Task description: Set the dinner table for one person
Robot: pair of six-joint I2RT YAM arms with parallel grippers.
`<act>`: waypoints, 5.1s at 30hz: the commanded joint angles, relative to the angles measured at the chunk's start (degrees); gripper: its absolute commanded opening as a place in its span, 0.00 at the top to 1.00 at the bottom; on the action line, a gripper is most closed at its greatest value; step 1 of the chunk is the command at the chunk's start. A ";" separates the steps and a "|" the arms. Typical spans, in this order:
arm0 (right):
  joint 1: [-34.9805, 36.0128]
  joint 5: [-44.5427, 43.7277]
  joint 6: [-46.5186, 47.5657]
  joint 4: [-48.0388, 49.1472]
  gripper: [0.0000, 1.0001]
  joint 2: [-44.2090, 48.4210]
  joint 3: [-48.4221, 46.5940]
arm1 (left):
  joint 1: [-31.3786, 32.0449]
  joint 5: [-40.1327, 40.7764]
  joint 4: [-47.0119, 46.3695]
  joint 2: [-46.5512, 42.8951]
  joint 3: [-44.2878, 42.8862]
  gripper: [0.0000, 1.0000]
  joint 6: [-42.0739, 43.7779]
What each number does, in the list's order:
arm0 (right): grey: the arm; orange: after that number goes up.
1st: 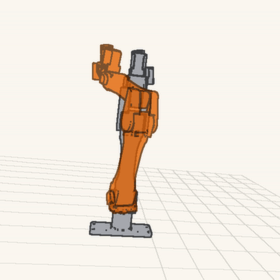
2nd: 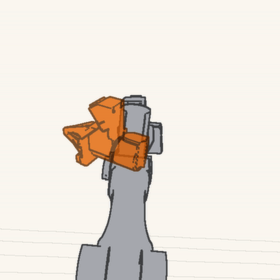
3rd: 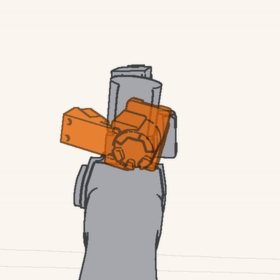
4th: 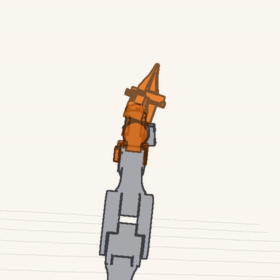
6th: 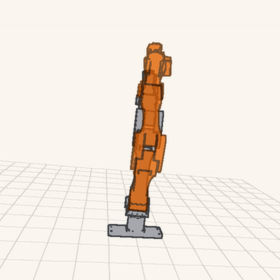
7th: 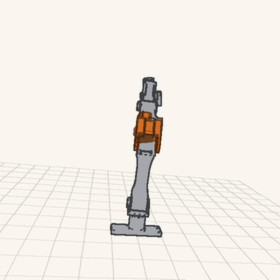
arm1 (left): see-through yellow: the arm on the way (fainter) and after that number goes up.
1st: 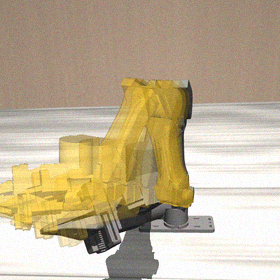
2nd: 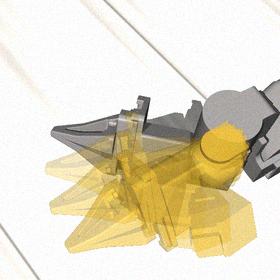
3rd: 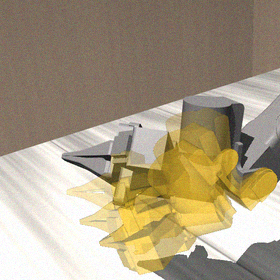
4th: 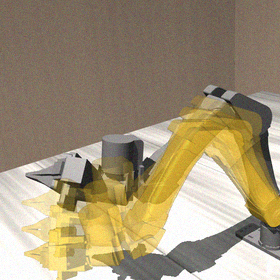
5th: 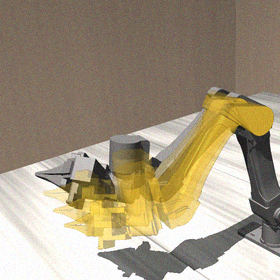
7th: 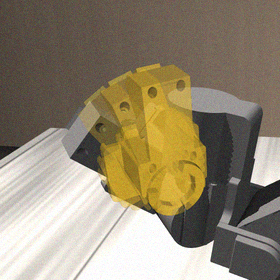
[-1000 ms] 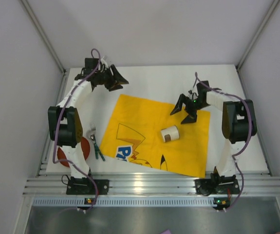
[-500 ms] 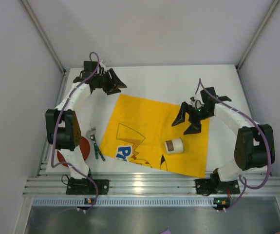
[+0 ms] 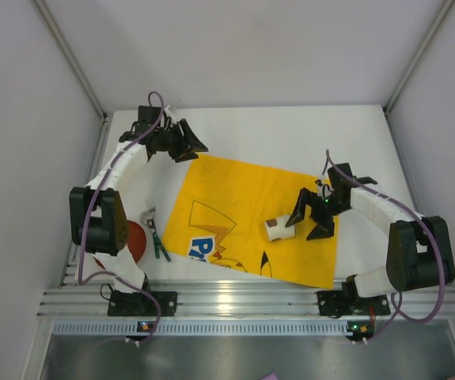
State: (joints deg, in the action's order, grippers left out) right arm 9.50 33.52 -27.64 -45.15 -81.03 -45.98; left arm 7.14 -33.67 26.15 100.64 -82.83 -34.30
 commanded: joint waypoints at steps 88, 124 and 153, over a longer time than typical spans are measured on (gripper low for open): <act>0.36 -40.56 2.59 -16.29 0.19 -8.72 -37.80 | 0.16 9.41 3.47 1.91 1.80 0.46 8.55; -17.14 -27.28 5.84 5.60 0.98 -28.91 -22.57 | 1.22 17.24 11.29 24.95 -15.44 0.88 13.65; -14.77 -25.69 5.32 0.32 0.00 -35.70 -42.80 | -6.70 32.25 14.97 7.57 -9.65 1.00 7.41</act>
State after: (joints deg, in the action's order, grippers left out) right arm -5.85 10.48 -22.55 -48.01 -119.63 -91.48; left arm 0.49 -6.22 39.75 119.22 -94.28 -25.43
